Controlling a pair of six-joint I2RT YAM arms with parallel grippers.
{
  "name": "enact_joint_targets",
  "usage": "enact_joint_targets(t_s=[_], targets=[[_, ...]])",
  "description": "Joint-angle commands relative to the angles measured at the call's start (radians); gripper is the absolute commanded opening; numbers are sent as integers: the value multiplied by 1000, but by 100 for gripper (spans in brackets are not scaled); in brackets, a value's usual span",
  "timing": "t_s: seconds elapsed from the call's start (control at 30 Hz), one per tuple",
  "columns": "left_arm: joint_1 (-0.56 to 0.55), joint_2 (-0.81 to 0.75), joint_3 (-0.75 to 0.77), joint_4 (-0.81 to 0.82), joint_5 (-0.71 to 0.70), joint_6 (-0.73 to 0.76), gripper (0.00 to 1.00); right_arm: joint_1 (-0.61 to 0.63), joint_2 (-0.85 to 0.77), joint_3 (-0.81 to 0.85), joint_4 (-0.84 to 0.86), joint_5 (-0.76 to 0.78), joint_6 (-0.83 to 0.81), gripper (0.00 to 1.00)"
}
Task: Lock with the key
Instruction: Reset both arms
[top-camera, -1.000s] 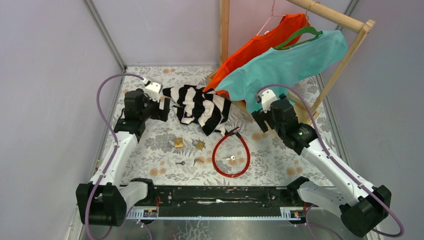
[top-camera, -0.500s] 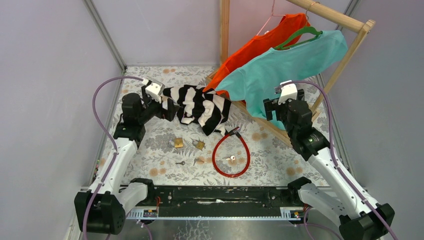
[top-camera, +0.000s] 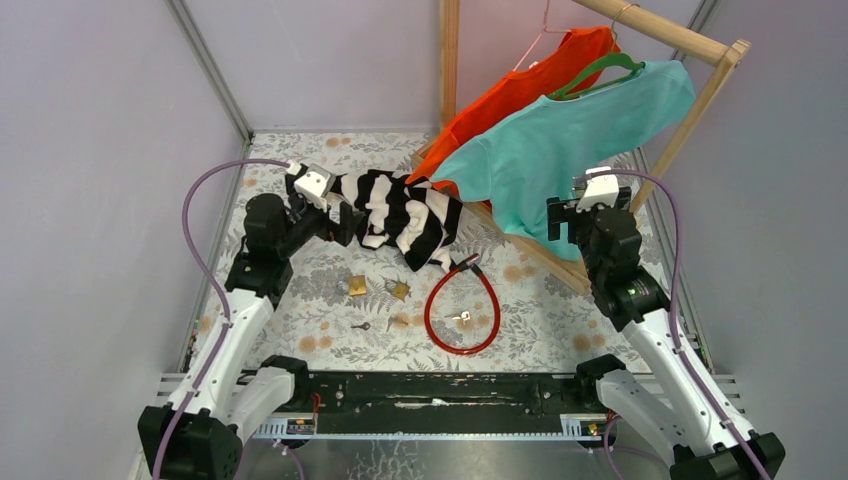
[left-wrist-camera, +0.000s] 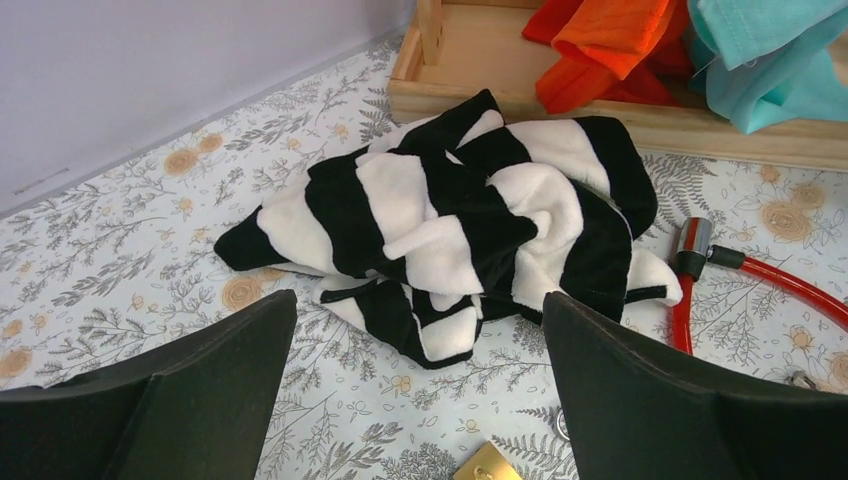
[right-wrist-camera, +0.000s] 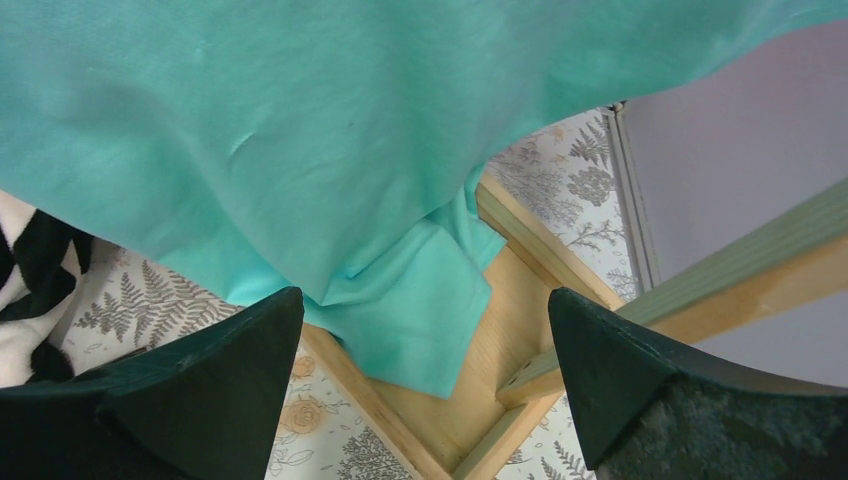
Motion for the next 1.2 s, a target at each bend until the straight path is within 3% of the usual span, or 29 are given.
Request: enact_joint_targets(t_s=[0.0,0.43,1.17], targets=[[9,-55,-14,13,9,-14,100,-40,-31,7,-5,-50,-1,99],[16,-157,-57,42,18,-15,100,-151,-157,-9,-82,-258,-66,99],[77,-212,-45,10,72,-24,100,-199,-231,-29,-138,-353,-96,99]])
